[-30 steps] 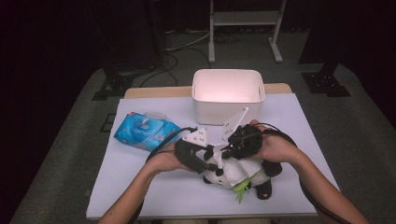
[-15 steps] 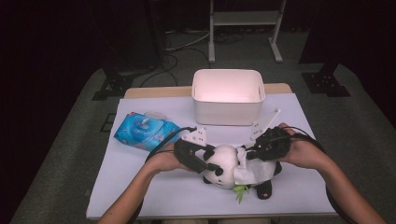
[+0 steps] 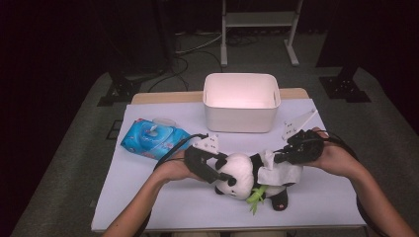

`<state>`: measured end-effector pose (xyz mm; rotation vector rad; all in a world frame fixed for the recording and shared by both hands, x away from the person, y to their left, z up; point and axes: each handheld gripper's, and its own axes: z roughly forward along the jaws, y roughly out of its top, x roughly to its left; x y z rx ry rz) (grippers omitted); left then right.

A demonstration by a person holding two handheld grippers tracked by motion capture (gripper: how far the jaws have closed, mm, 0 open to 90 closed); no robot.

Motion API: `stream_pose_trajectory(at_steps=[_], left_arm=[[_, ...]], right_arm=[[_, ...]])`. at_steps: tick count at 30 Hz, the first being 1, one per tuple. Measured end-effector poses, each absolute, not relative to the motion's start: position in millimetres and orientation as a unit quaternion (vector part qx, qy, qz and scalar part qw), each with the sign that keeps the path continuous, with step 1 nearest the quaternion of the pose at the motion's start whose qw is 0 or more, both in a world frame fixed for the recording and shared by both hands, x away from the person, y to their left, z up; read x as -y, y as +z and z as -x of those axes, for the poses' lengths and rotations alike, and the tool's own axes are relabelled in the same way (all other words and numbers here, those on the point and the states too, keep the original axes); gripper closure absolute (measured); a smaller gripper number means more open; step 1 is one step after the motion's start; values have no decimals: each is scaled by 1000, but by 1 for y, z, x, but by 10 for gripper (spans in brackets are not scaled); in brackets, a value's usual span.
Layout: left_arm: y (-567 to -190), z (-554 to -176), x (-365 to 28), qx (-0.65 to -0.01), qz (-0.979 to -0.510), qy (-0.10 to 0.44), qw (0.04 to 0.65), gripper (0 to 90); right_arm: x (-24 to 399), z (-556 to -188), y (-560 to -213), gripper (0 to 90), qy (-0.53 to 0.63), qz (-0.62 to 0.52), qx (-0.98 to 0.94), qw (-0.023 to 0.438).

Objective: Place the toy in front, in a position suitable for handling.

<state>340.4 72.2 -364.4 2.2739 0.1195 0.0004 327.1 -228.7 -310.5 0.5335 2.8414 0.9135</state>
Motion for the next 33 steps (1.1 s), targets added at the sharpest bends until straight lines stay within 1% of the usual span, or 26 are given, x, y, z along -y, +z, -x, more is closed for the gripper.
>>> stream_pose_trajectory(at_steps=[3,5,8,15,22,24,25,28,30,33], left_arm=[[-362,-341,-70,-55,-909,-6,412,271],[-360,-342,-68,-63,-912,-10,405,213],[-359,-343,-63,-73,-911,-22,405,167],[-361,-346,-52,-83,-916,-45,390,110],[-364,-345,-42,-77,-919,-62,383,85],[-365,-344,-39,-71,-920,-64,381,87],[-365,-344,-38,-65,-920,-64,382,104],[-363,-343,-38,-52,-921,-57,381,230],[-362,-345,-38,-43,-922,-51,381,297],[-358,-349,-36,-40,-923,-42,381,328]], right_arm=[[228,-326,-312,841,303,-174,-935,54],[228,-325,-313,841,302,-174,-936,52],[228,-322,-315,842,306,-174,-935,49],[229,-312,-319,843,319,-168,-932,45],[233,-303,-325,844,334,-162,-928,41],[234,-301,-326,844,339,-163,-926,39],[236,-300,-327,844,341,-162,-925,39],[238,-298,-327,842,347,-164,-923,41],[241,-299,-325,840,354,-166,-919,45],[243,-302,-321,839,359,-168,-917,51]])
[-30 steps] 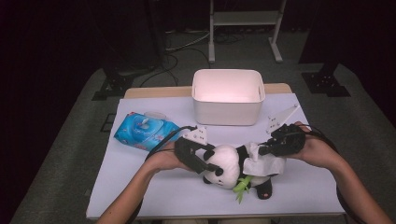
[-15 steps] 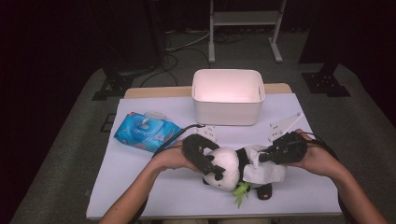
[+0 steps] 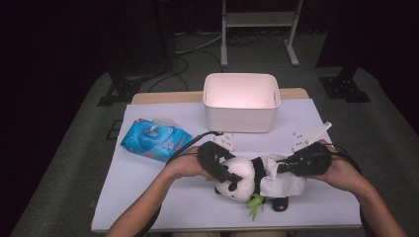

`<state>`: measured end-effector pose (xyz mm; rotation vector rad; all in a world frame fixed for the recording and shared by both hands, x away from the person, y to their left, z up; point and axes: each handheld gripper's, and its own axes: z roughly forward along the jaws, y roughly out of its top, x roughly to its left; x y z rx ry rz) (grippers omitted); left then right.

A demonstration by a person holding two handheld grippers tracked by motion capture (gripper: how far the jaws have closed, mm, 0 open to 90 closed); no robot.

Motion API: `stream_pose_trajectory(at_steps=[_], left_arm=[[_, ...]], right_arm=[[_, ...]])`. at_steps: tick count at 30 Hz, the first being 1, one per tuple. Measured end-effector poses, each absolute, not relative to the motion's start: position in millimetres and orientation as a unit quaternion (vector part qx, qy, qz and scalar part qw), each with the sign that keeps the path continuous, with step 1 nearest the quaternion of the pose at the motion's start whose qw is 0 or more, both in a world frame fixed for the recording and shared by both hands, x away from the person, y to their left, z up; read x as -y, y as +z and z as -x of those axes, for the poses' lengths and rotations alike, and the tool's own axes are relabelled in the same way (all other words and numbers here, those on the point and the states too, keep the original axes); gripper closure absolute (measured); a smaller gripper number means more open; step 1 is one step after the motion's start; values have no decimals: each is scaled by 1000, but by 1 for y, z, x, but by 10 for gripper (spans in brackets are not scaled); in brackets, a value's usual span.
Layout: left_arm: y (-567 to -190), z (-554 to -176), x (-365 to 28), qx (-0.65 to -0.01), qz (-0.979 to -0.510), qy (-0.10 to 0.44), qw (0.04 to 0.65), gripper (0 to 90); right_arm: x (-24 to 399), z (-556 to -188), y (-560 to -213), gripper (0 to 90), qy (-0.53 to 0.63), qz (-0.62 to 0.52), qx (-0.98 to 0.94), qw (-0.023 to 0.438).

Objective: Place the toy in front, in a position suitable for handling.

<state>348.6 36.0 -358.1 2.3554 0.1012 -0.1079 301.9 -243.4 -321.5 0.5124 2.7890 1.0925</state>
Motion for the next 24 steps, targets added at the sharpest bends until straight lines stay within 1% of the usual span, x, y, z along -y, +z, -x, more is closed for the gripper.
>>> stream_pose_trajectory(at_steps=[2,7,13,18,22,24], left_arm=[[-353,-352,-32,-28,-925,-30,377,343],[-341,-362,-22,6,-926,-8,378,349],[-329,-380,-23,23,-926,27,376,349],[-335,-390,-30,15,-924,21,381,337],[-351,-387,-35,-4,-927,9,376,276],[-356,-384,-38,-22,-924,0,382,217]], right_arm=[[246,-305,-318,839,362,-171,-915,51],[252,-320,-306,837,372,-181,-908,64],[246,-343,-299,836,369,-184,-909,68],[238,-356,-301,836,361,-183,-912,61],[230,-354,-313,837,349,-178,-919,51],[226,-352,-319,838,351,-175,-919,44]])
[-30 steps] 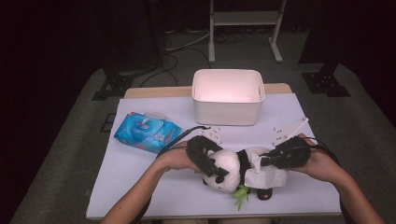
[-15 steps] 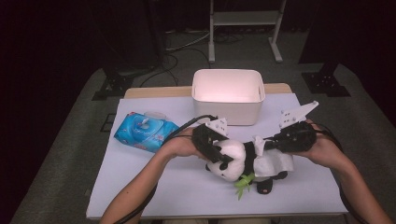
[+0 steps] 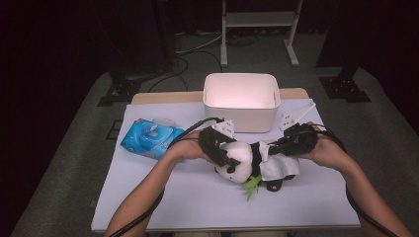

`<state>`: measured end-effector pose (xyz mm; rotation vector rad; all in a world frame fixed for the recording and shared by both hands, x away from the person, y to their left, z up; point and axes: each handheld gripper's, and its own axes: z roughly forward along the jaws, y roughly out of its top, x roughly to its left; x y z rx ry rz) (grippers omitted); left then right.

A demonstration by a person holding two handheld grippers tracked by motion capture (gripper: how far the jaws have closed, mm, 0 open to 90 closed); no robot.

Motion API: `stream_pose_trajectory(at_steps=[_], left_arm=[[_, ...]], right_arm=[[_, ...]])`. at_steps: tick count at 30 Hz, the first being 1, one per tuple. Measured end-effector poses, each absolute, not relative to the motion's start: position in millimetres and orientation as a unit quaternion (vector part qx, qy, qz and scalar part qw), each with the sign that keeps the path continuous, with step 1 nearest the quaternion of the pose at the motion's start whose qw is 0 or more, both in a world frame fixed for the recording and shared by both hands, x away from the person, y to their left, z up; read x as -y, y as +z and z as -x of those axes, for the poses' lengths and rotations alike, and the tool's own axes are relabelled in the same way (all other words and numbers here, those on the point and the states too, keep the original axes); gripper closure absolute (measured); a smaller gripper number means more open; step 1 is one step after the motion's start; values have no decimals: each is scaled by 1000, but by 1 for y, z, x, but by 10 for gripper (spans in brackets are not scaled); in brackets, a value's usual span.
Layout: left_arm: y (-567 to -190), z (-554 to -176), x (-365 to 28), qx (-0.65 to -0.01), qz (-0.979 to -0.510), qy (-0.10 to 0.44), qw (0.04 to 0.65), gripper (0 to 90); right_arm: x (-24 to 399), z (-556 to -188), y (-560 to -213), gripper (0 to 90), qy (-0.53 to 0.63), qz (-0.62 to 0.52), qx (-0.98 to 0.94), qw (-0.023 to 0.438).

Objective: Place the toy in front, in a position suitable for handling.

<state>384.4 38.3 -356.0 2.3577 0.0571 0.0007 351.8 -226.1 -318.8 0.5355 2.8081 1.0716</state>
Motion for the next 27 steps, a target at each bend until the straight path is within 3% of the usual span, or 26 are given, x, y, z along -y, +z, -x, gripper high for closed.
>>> stream_pose_trajectory(at_steps=[6,12,19,27], left_arm=[[-357,-379,-56,-66,-909,-36,410,135],[-357,-375,-66,-90,-905,-41,413,109],[-363,-368,-70,-74,-906,-60,412,218],[-362,-361,-68,-56,-913,-46,401,241]], right_arm=[[218,-342,-322,839,352,-158,-922,38],[212,-329,-323,838,346,-145,-926,39],[208,-318,-320,836,338,-134,-931,33],[190,-319,-309,836,326,-114,-937,45]])
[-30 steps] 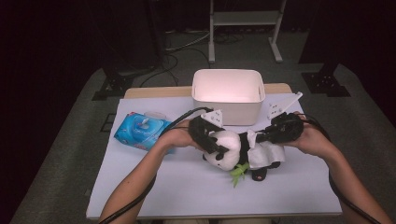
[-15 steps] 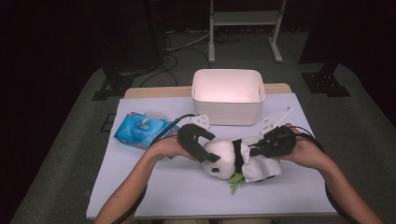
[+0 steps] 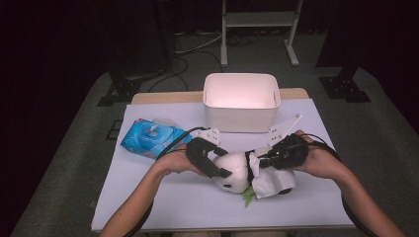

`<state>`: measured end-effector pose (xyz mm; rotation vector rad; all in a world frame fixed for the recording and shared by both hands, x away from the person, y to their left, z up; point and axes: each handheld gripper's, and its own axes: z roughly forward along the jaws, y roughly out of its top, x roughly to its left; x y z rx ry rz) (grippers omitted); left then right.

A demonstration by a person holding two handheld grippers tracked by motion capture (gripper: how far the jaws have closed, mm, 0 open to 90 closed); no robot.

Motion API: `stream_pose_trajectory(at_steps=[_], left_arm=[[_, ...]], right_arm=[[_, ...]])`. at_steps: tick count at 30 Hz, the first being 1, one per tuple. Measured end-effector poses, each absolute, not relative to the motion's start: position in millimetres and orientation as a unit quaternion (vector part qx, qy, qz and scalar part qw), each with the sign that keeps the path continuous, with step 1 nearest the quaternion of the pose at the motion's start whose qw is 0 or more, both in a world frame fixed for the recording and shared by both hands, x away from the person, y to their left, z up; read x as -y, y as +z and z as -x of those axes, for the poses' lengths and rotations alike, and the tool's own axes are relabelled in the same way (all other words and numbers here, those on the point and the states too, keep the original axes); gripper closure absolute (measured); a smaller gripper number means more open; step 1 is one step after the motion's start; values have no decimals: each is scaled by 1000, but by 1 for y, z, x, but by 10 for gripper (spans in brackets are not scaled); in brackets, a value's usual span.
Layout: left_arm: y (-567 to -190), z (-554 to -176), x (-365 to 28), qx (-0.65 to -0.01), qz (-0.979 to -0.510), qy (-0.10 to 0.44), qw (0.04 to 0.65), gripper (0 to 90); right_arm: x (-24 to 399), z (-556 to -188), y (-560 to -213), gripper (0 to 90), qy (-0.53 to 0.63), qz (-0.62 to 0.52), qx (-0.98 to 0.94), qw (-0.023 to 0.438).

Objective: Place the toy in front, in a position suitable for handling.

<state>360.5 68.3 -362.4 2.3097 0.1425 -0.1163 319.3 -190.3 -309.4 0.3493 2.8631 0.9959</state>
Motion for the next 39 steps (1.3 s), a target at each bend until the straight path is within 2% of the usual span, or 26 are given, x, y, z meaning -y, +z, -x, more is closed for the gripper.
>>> stream_pose_trajectory(at_steps=[7,12,34,37,39], left_arm=[[-362,-351,-67,-36,-920,-32,389,242],[-364,-349,-70,-39,-918,-34,394,241],[-366,-341,-74,-42,-914,-41,402,238],[-363,-342,-75,-51,-912,-54,403,213],[-362,-344,-74,-57,-912,-56,402,166]], right_arm=[[166,-328,-313,834,320,-99,-941,41],[163,-329,-313,834,312,-96,-944,40],[238,-304,-312,832,347,-159,-923,48],[241,-301,-314,832,348,-161,-923,44],[241,-299,-316,832,350,-159,-922,42]])
